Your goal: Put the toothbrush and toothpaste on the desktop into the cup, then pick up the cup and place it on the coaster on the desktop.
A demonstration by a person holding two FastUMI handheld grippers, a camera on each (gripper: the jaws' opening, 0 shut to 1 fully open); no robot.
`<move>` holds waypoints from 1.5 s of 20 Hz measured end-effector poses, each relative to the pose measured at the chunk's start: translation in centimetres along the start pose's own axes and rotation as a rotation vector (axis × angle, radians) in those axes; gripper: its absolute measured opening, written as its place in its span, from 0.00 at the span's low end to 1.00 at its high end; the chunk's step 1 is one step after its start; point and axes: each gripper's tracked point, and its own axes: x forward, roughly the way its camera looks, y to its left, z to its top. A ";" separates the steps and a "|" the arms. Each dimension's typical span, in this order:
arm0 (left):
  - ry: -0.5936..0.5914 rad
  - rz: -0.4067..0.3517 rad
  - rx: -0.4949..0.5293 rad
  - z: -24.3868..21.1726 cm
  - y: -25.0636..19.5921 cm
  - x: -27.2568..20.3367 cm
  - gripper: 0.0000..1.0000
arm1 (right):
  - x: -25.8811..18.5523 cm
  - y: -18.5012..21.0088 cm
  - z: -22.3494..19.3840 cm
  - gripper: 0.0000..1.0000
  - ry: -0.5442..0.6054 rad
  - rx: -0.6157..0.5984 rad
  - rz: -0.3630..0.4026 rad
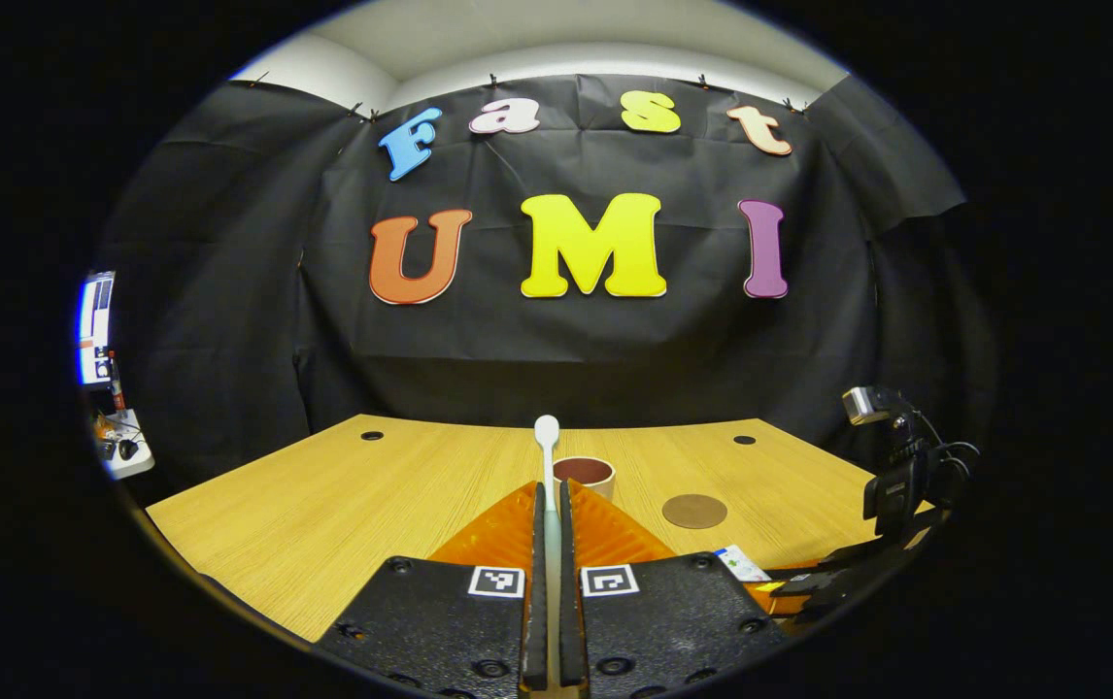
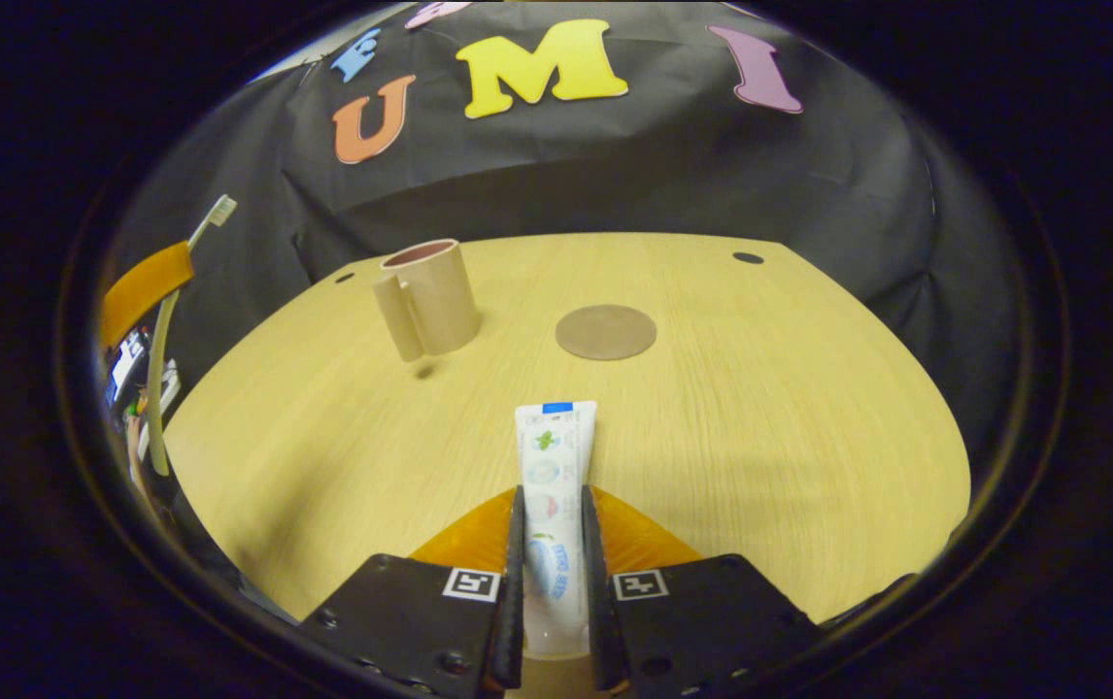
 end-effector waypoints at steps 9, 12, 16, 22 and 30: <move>-0.005 -0.003 -0.013 0.3 0.1 -0.1 0.07 | -6.3 0.3 7.0 0.27 -0.353 -0.046 -0.009; -0.002 -0.007 -0.019 0.1 0.1 0.1 0.07 | -8.2 0.6 8.4 0.27 -0.431 -0.046 -0.009; 0.006 -0.017 -0.030 0.2 0.1 0.9 0.07 | -9.7 0.5 9.4 0.27 -0.495 -0.060 -0.031; -0.038 -0.035 -0.050 3.1 0.0 6.6 0.07 | -9.8 0.2 9.5 0.27 -0.488 -0.051 -0.031; -0.151 -0.029 0.044 6.2 -1.1 17.1 0.07 | -10.1 -0.9 10.4 0.27 -0.508 -0.038 -0.045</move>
